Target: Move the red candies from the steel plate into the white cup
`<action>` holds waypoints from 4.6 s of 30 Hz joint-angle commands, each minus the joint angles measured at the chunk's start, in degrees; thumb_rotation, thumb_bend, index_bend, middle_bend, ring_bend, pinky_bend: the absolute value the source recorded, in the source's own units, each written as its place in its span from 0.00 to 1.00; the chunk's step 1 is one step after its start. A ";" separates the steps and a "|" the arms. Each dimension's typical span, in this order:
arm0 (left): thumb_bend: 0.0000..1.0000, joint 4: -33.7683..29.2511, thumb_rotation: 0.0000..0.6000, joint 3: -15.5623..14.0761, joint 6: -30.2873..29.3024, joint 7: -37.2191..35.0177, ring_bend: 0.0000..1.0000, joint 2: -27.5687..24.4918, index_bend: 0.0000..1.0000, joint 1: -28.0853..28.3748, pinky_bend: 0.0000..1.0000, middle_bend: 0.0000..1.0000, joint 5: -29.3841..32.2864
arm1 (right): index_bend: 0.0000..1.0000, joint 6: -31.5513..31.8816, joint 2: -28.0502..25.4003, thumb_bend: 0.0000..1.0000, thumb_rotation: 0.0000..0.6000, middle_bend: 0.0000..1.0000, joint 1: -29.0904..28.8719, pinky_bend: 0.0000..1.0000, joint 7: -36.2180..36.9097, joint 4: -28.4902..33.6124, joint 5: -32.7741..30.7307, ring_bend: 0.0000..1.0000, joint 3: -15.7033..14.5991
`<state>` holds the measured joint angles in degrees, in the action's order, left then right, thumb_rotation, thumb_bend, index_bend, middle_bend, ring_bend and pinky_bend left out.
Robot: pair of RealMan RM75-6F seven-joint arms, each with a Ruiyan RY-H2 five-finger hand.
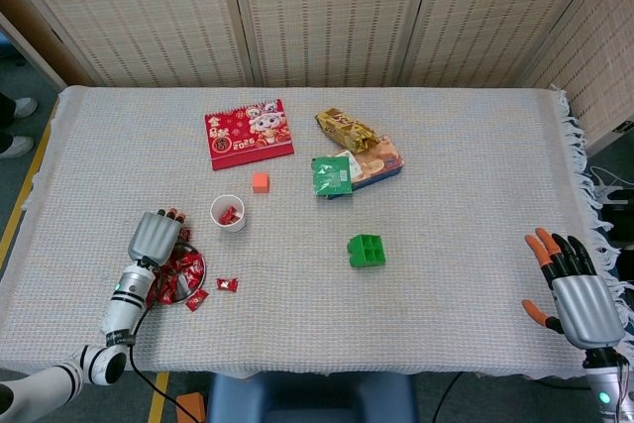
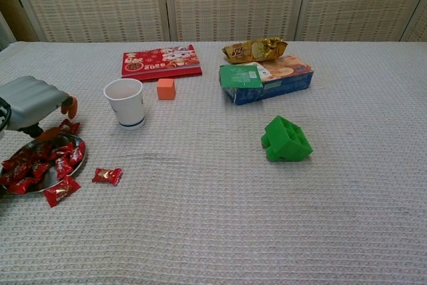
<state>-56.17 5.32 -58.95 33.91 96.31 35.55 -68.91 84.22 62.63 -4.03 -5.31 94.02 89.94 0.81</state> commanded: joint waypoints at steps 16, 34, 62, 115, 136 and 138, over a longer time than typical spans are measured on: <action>0.41 -2.82 1.00 0.01 2.25 12.24 0.46 -0.81 0.43 1.15 0.97 0.37 3.17 | 0.00 -0.15 -0.22 0.13 1.00 0.00 -0.07 0.00 0.62 -0.05 0.19 0.00 -0.14; 0.40 -10.96 1.00 0.77 0.69 16.92 0.46 -3.80 0.39 2.27 0.97 0.37 4.70 | 0.00 -0.14 -0.33 0.13 1.00 0.00 -0.08 0.00 0.85 0.01 0.36 0.00 -0.24; 0.40 -28.71 1.00 -12.95 -14.10 2.36 0.49 -16.43 0.23 -13.01 0.97 0.28 -12.06 | 0.00 0.31 -0.81 0.13 1.00 0.00 -0.06 0.00 2.03 0.14 2.78 0.00 -1.25; 0.63 -23.08 1.00 -3.38 -12.58 -8.96 0.72 -13.26 0.78 -10.98 1.00 0.81 -15.98 | 0.00 0.26 -0.99 0.13 1.00 0.00 0.09 0.00 1.84 0.44 1.66 0.00 -0.85; 0.65 -14.87 1.00 9.07 -5.91 -4.50 0.72 -4.22 0.78 3.75 1.00 0.81 -9.63 | 0.00 -0.50 -0.71 0.13 1.00 0.00 -0.15 0.00 1.19 0.31 0.02 0.00 -0.22; 0.65 -12.09 1.00 9.09 -5.87 -3.62 0.72 -2.45 0.78 5.01 1.00 0.81 -9.93 | 0.00 -0.50 -0.72 0.13 1.00 0.00 -0.14 0.00 1.17 0.25 -0.21 0.00 -0.11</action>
<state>-70.67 14.13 -65.43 29.25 91.89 38.98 -79.00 83.72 61.92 -4.17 -4.13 94.29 89.77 0.67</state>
